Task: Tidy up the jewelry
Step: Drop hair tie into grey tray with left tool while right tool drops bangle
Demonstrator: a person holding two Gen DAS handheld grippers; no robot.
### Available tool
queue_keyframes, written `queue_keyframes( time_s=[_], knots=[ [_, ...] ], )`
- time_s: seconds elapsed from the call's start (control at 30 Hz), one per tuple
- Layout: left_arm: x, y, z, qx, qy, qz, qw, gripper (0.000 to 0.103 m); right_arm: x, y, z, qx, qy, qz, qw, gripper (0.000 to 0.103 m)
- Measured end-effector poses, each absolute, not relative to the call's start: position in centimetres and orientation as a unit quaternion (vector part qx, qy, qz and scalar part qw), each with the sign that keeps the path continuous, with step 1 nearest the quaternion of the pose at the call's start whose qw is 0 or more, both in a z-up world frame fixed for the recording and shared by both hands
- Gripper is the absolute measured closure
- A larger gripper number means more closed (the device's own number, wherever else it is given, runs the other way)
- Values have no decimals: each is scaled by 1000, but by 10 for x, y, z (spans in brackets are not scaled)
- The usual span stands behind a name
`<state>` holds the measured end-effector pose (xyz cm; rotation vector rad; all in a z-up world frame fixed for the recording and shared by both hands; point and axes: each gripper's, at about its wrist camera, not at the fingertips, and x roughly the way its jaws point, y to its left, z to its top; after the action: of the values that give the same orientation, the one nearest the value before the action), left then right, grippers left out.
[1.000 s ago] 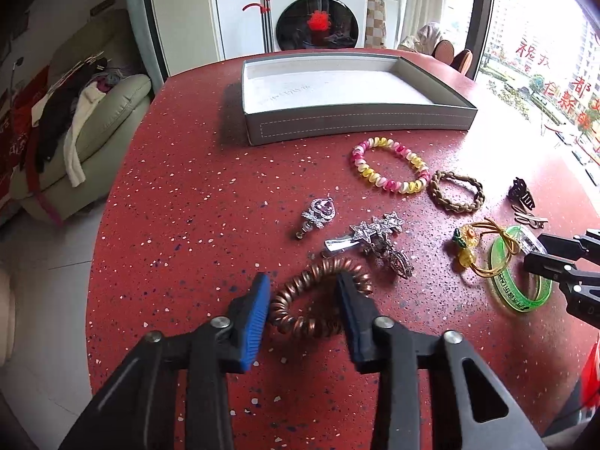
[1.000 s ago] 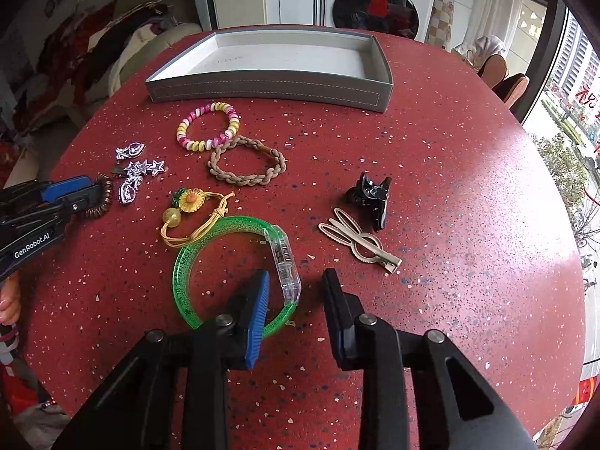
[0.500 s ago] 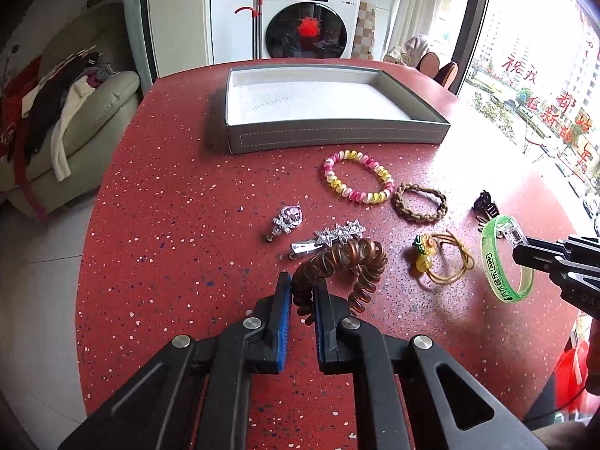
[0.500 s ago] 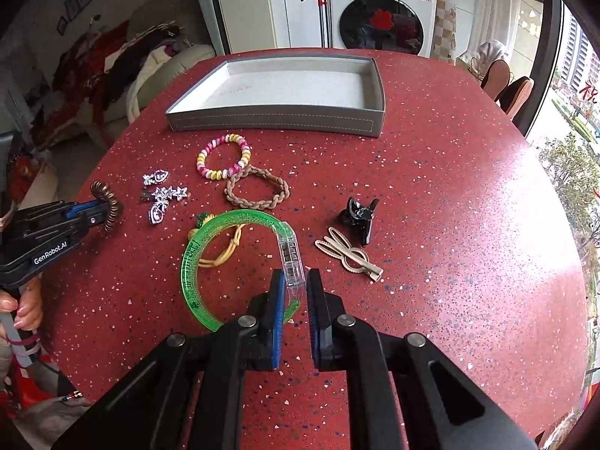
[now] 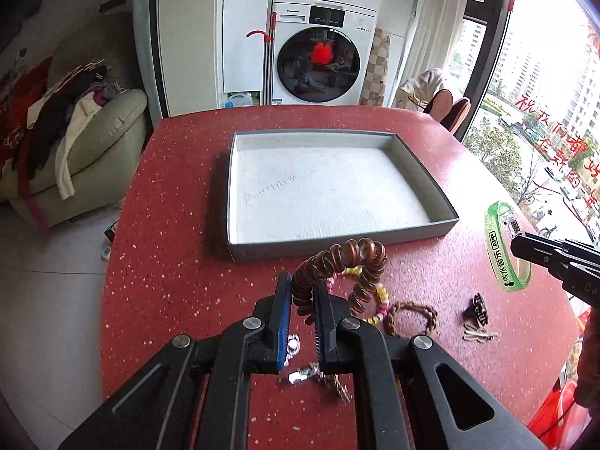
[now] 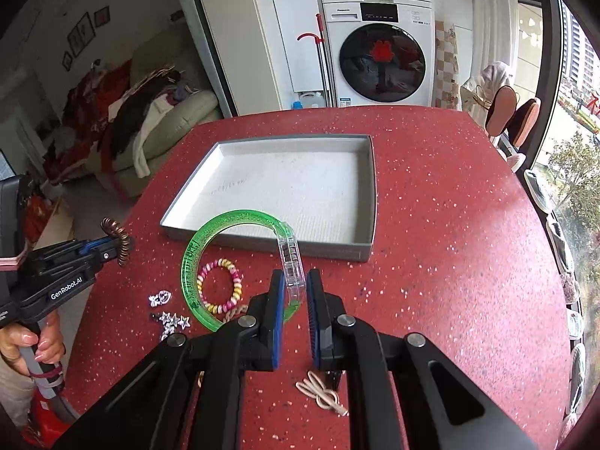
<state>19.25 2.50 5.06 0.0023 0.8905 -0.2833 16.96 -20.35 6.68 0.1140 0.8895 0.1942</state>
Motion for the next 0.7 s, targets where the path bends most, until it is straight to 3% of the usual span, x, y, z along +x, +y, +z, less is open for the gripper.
queue_keyframes(
  time_s=[0.37,0.7],
  knots=[
    [301,-6,57,6,436,-116,892,73,294,-216,57,80,458,84,881,90],
    [367,-28,0,14,476,-98,874,73,353,-209,2,85,497,56,862,90]
  ],
)
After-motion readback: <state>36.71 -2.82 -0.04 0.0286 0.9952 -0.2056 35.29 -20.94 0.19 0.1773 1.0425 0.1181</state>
